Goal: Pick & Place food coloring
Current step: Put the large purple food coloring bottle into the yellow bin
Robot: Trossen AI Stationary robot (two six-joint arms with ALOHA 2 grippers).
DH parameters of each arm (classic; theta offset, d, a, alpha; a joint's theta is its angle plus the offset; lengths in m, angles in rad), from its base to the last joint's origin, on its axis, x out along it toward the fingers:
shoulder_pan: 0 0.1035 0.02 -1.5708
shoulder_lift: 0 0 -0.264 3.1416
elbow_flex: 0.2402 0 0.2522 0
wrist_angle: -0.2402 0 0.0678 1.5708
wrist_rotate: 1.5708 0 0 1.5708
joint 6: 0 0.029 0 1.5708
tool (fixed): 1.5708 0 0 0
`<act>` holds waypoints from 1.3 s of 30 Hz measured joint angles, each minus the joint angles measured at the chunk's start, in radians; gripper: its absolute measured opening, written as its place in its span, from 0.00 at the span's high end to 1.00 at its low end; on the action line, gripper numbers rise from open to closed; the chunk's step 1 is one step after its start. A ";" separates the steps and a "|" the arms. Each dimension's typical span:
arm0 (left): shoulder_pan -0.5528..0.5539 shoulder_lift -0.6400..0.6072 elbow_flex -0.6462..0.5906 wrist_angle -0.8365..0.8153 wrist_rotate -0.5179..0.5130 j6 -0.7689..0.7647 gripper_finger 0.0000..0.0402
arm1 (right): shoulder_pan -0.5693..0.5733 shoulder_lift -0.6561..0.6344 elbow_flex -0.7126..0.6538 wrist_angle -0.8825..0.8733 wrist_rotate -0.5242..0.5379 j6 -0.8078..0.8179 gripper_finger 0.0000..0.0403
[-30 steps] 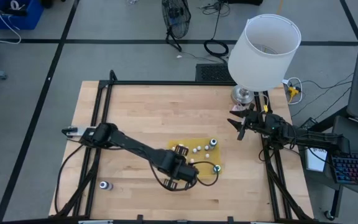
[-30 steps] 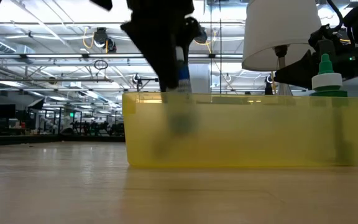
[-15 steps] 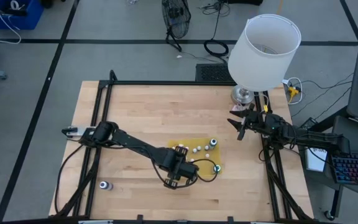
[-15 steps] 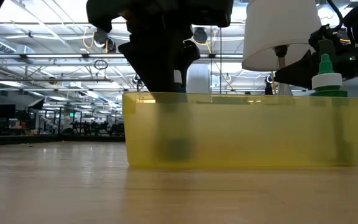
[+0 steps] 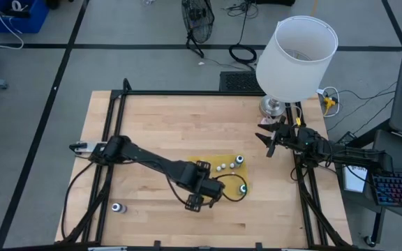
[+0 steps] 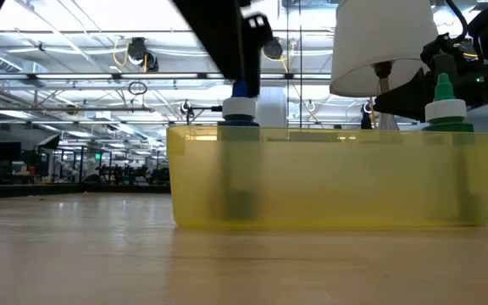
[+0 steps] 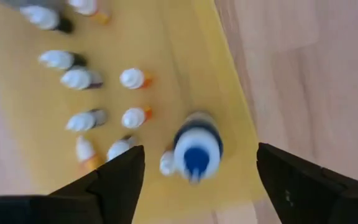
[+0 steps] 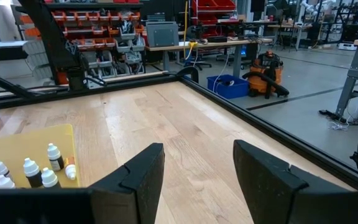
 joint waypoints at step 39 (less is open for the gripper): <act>-0.521 -0.791 -0.884 -0.105 0.195 -1.776 0.29 | 0.000 0.000 0.000 -0.003 0.000 0.000 0.55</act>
